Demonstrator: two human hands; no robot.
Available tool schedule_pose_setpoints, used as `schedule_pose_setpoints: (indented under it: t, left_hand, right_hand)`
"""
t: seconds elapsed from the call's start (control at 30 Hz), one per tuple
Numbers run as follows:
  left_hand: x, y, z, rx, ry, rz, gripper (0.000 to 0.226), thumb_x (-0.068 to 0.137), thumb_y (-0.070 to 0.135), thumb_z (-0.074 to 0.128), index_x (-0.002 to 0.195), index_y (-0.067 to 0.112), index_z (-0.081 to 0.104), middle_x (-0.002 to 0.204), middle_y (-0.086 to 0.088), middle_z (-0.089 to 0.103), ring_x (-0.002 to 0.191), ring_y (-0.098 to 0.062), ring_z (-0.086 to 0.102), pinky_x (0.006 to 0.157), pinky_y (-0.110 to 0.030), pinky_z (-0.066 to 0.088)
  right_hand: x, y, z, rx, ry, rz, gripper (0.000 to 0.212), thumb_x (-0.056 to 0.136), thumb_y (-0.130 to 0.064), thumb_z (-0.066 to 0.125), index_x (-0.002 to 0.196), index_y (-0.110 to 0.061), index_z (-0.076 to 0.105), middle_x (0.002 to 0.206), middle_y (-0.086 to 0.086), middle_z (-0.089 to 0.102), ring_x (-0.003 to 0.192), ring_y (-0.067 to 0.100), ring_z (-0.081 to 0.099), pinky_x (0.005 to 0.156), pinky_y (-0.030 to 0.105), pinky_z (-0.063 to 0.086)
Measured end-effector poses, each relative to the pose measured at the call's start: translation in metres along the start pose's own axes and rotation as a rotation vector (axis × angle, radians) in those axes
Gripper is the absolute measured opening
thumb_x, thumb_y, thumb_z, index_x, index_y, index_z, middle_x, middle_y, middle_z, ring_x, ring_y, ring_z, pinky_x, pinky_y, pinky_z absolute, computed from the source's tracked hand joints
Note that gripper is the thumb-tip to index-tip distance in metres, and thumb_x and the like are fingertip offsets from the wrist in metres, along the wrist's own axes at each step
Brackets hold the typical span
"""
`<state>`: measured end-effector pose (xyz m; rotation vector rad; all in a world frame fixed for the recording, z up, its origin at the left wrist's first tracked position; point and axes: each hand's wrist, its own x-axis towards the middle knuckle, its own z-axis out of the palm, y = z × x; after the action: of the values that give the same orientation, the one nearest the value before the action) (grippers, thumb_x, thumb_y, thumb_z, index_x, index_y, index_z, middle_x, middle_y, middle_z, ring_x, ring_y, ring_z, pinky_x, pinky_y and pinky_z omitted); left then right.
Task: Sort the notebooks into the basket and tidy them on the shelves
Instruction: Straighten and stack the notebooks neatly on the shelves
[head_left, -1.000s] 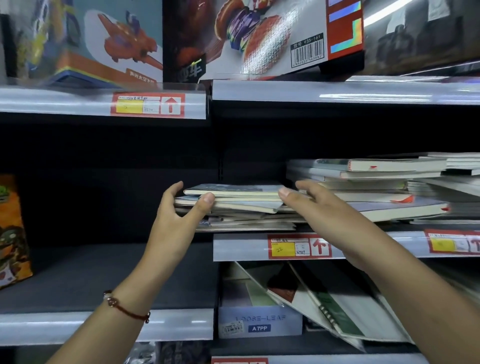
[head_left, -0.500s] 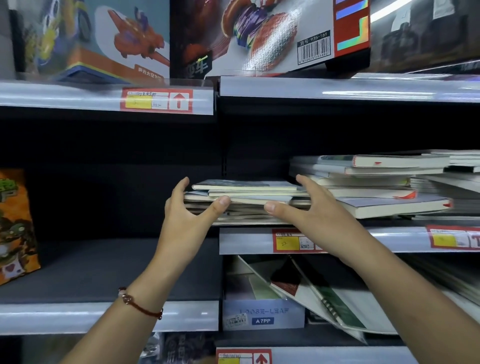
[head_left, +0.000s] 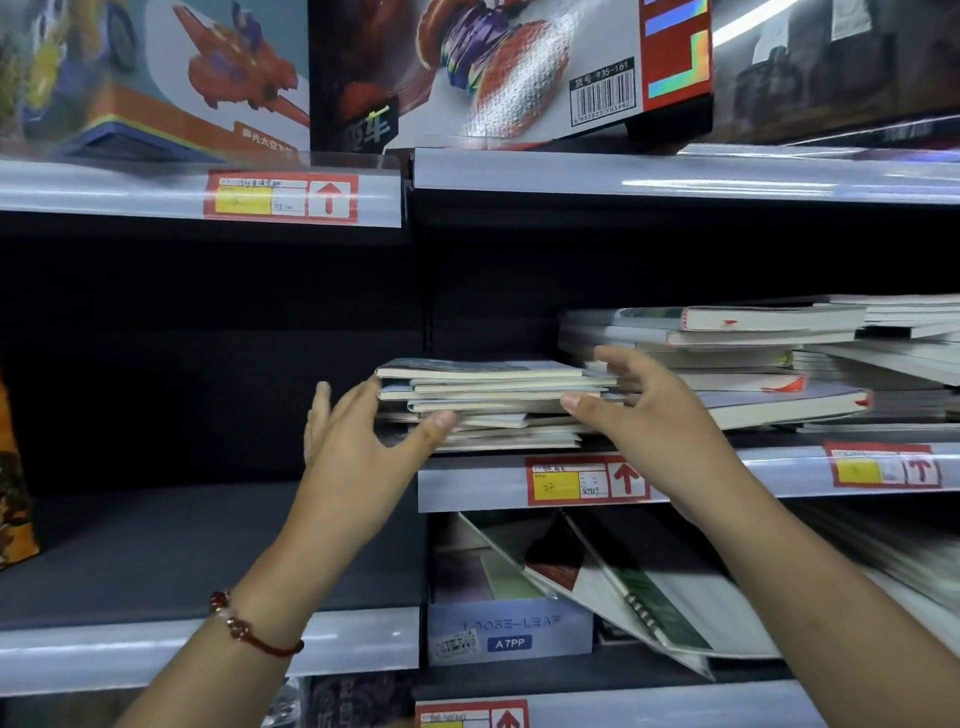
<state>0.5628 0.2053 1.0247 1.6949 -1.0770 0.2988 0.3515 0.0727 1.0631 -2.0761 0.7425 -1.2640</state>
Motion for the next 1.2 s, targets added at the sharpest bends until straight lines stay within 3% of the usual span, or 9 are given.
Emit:
schedule_pose_setpoints:
  t: [0.17,0.33,0.6,0.67,0.8,0.93,1.07,1.13,1.2]
  left_hand:
    - [0.0,0.004,0.002,-0.051,0.048,0.022,0.092,0.068,0.079,0.05,0.147,0.032,0.045,0.148,0.014,0.043,0.144,-0.004,0.014,0.11,-0.026,0.021]
    - [0.005,0.002,-0.006,0.005,0.028,0.04,0.086,0.071,0.076,0.047,0.147,0.037,0.044,0.14,0.018,0.049,0.137,-0.006,0.027,0.108,-0.029,0.027]
    - [0.017,-0.014,-0.017,-0.071,-0.056,-0.025,0.083,0.07,0.081,0.06,0.137,0.032,0.058,0.137,0.02,0.05,0.133,-0.008,0.044,0.113,-0.035,0.036]
    - [0.016,-0.014,-0.016,-0.057,-0.085,0.01,0.072,0.074,0.083,0.053,0.128,0.037,0.064,0.138,0.023,0.052,0.14,-0.011,0.037,0.118,-0.035,0.028]
    - [0.009,-0.008,-0.007,0.103,-0.088,0.052,0.062,0.086,0.077,0.034,0.128,0.039,0.06,0.15,0.03,0.034,0.152,-0.015,-0.009,0.122,-0.037,-0.009]
    - [0.009,-0.008,-0.004,0.149,-0.09,0.136,0.075,0.083,0.081,0.016,0.129,0.04,0.059,0.153,0.025,0.036,0.152,-0.01,-0.012,0.118,-0.031,-0.021]
    - [0.007,0.003,-0.005,0.131,-0.134,0.105,0.059,0.094,0.066,0.023,0.137,0.038,0.054,0.157,0.018,0.035,0.151,-0.004,0.004,0.12,-0.029,-0.015]
    - [0.006,0.008,-0.007,0.099,-0.138,0.031,0.057,0.097,0.058,0.031,0.149,0.037,0.04,0.16,0.016,0.03,0.152,-0.006,0.001,0.121,-0.032,-0.005]
    - [0.007,0.012,-0.009,0.08,-0.133,-0.027,0.062,0.098,0.055,0.039,0.156,0.041,0.02,0.16,0.012,0.03,0.153,-0.015,0.01,0.118,-0.037,0.018]
  right_hand:
    - [0.001,0.007,0.003,-0.041,0.032,-0.038,0.056,0.092,-0.041,0.066,0.144,-0.037,0.043,0.143,-0.015,0.049,0.119,0.004,0.049,0.092,0.026,0.038]
    - [0.002,0.008,0.009,0.015,0.043,-0.023,0.047,0.093,-0.038,0.065,0.138,-0.035,0.051,0.131,-0.016,0.051,0.108,-0.002,0.049,0.089,0.022,0.038]
    - [0.003,0.006,0.011,0.128,0.034,0.029,0.054,0.092,-0.038,0.066,0.141,-0.039,0.044,0.135,-0.017,0.045,0.118,0.004,0.046,0.094,0.029,0.039]
    - [0.004,0.005,0.011,0.132,0.04,0.037,0.054,0.091,-0.038,0.067,0.14,-0.04,0.044,0.138,-0.016,0.045,0.117,0.005,0.046,0.094,0.03,0.04]
    - [0.004,0.006,0.013,0.132,0.031,0.045,0.053,0.091,-0.038,0.066,0.139,-0.04,0.045,0.136,-0.017,0.046,0.115,0.006,0.047,0.093,0.031,0.039]
    - [0.005,0.009,0.014,0.128,0.061,0.047,0.048,0.092,-0.034,0.064,0.137,-0.039,0.049,0.128,-0.021,0.051,0.115,-0.001,0.051,0.097,0.029,0.044]
    - [0.0,0.009,0.016,0.054,0.043,0.039,0.047,0.099,-0.029,0.056,0.144,-0.036,0.044,0.094,-0.026,0.05,0.066,-0.025,0.051,0.059,0.003,0.041]
    - [-0.006,0.006,0.014,0.003,-0.018,0.043,0.053,0.1,-0.032,0.054,0.149,-0.038,0.034,0.085,-0.023,0.049,0.057,-0.021,0.05,0.053,0.001,0.039]
    - [-0.007,0.003,0.011,0.009,-0.071,0.052,0.061,0.098,-0.036,0.055,0.152,-0.04,0.026,0.095,-0.021,0.056,0.064,-0.014,0.051,0.06,0.007,0.038]
